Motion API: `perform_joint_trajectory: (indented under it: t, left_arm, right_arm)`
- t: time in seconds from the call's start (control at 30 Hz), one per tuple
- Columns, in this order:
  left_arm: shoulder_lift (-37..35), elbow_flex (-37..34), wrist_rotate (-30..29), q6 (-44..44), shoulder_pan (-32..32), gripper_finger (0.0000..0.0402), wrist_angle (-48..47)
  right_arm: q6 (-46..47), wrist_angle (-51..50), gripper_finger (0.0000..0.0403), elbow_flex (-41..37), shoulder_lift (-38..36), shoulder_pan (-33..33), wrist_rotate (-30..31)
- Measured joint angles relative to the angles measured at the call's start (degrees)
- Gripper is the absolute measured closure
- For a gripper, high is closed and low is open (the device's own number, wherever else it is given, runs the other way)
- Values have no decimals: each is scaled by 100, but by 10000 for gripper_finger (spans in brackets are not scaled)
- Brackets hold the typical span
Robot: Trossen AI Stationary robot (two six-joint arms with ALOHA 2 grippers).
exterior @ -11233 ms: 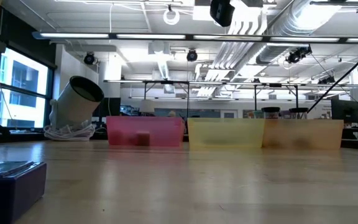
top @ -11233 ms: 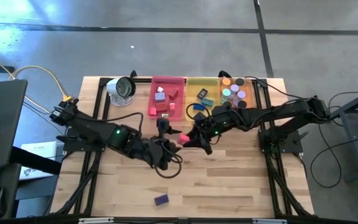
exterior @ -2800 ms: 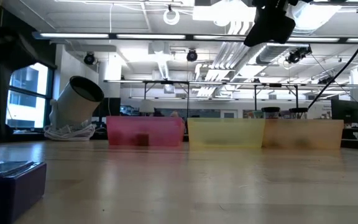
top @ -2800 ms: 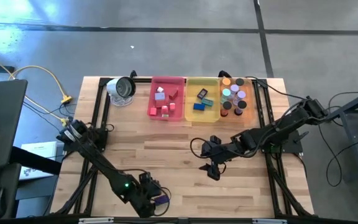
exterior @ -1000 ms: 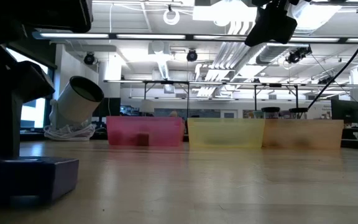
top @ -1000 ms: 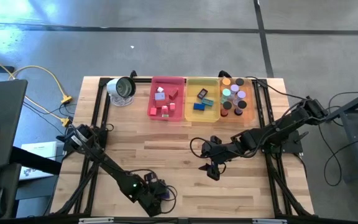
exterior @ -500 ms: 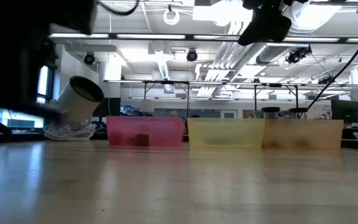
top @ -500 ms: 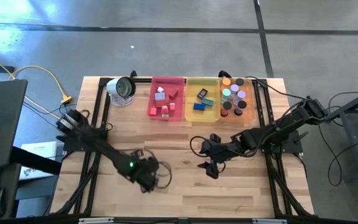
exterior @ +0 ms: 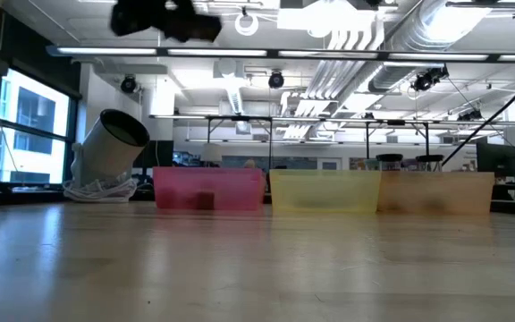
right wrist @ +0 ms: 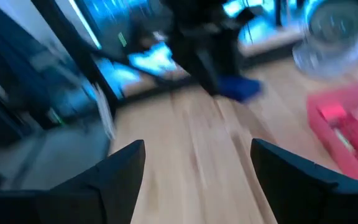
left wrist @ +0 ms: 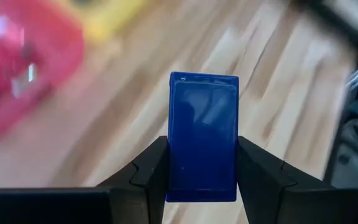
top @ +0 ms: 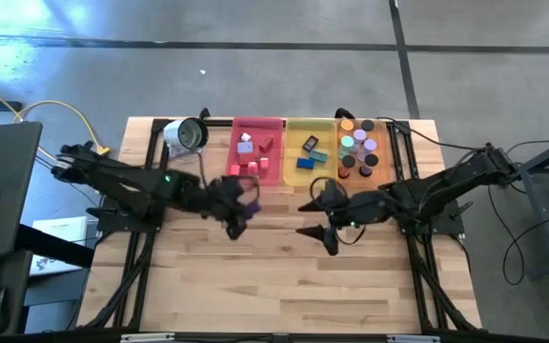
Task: Pick & Place Office items
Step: Put the purple digital clock into the yellow bin
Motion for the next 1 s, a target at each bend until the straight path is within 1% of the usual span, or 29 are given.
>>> perform_joint_trajectory:
  t: [0.1, 0.2, 0.33, 0.4, 0.53, 0.67, 0.83, 0.93, 1.0]
  left_arm:
    - [-281, 3, -2, 789, 354, 261, 682]
    - [-431, 8, 26, 1625, 657, 261, 1460]
    - [-503, 11, 432, 2428, 1017, 261, 2379]
    - [-500, 12, 712, 2685, 1177, 261, 2676]
    - [-500, 12, 1154, 2921, 1460, 261, 3094]
    - [-543, 12, 1456, 3156, 1703, 261, 3266]
    - [-607, 14, 1793, 3285, 1970, 261, 3313]
    - [-632, 14, 2051, 3285, 2097, 261, 3299]
    - [-648, 14, 2106, 3317, 2172, 261, 3334]
  right_arm:
    - [-103, 711, 121, 2, -16, -76, -9]
    - [-566, 1157, 121, 2, -1, -186, 39]
    - [-632, 1464, 121, 2, -3, -464, 421]
    - [-683, 1659, 121, 2, -1, -614, 433]
    - [-1009, 2216, 121, 2, -1, -900, 108]
    - [-1226, 2679, 121, 2, -1, -1114, -184]
    - [-1196, 2763, 121, 2, 3, -1402, -203]
    - [-1155, 2854, 121, -2, 6, -1503, -205]
    - [-1159, 3022, 121, -2, 6, -1521, -208]
